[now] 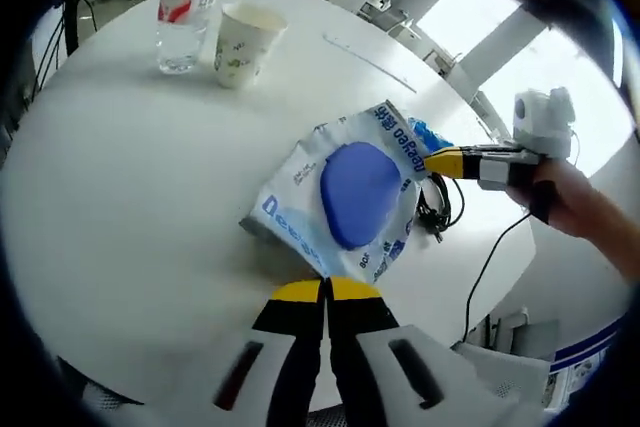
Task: Arrange the tabletop items into an orderly group along one side of the table until the central work area is clear of visible clutter.
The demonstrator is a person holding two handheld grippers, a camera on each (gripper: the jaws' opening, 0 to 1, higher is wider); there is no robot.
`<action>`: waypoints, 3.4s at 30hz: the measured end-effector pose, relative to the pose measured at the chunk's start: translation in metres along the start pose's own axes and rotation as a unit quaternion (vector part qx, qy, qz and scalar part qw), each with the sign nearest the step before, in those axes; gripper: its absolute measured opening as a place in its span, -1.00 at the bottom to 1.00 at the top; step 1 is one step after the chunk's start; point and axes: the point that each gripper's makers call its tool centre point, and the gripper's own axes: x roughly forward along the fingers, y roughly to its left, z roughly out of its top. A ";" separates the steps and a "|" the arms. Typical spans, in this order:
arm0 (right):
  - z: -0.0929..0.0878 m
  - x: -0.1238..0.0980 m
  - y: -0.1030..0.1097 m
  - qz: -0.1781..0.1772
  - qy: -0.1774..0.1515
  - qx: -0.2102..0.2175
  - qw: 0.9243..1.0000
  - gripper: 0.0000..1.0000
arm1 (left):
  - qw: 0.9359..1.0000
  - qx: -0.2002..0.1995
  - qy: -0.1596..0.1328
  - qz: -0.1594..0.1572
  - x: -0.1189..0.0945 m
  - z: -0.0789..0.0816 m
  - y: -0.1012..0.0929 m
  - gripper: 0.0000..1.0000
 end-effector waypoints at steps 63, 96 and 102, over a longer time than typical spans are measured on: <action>0.000 -0.029 0.008 -0.046 -0.086 0.098 0.990 -1.00 | 0.993 0.116 -0.004 0.013 0.023 0.099 0.013 -1.00; -0.010 0.005 -0.017 -0.046 -0.050 0.104 0.992 -0.87 | 0.993 0.110 0.033 0.023 0.046 0.105 0.038 -0.99; -0.015 0.006 -0.017 -0.047 -0.041 0.091 0.994 -0.79 | 0.993 0.112 0.038 0.014 0.038 0.098 0.042 -0.84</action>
